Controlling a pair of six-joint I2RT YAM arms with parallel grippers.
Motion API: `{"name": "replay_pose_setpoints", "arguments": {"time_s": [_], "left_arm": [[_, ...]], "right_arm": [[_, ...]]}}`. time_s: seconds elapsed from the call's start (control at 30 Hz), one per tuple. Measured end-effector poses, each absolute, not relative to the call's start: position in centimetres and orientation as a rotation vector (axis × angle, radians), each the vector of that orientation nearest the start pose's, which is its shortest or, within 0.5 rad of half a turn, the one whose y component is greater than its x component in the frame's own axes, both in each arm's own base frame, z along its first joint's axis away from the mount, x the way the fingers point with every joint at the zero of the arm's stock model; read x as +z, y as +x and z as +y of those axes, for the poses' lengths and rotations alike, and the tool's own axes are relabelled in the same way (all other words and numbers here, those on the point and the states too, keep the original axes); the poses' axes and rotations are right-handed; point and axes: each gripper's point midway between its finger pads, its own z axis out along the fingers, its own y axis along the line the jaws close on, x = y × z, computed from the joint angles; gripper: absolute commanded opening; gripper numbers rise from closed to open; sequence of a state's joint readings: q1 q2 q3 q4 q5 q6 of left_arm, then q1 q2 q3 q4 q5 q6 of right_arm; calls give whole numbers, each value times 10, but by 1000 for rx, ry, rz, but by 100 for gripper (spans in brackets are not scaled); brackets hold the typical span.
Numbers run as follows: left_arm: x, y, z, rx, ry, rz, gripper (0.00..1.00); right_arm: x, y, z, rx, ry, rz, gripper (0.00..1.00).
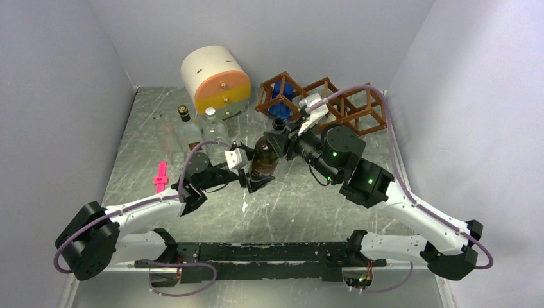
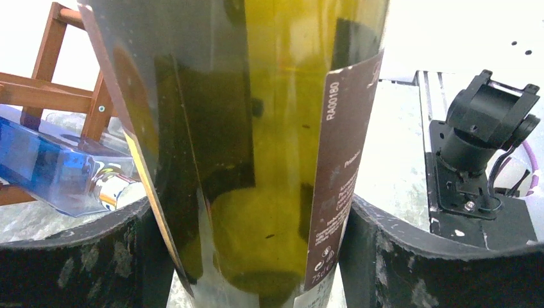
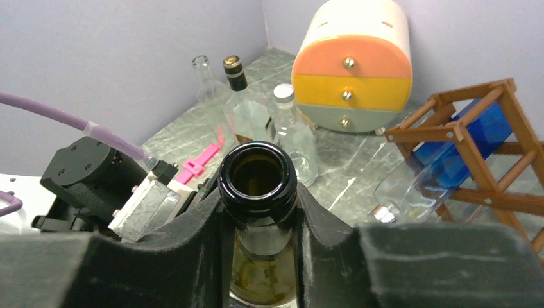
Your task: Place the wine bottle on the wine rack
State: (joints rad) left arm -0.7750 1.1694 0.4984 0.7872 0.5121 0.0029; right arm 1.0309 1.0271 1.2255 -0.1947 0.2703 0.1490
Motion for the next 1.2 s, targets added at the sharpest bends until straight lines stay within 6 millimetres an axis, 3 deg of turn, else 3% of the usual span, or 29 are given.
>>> {"name": "replay_pose_setpoints", "arguments": {"time_s": [0.03,0.17,0.43,0.77,0.87,1.07,1.2], "left_arm": [[235,209,-325,-986,975,1211,7],[227,210,-325,-936,1029,1194,7],[231,231,-316,-678,1107,1065,7],[241,256,-304,-312,1225,876,7],[244,260,-304,-215,1294,802,7],[264,269,-307,-17,1380,624,7],[271,279,-311,101,1432,538,7]], "right_arm": [[404,218,285,711,-491,1544,56],[405,209,285,768,-483,1575,82],[430,186,263,838,-465,1625,85],[452,178,229,797,-381,1676,84],[440,177,223,766,-376,1730,83],[386,173,217,665,-415,1923,81],[358,165,216,637,-469,2019,74]]}}
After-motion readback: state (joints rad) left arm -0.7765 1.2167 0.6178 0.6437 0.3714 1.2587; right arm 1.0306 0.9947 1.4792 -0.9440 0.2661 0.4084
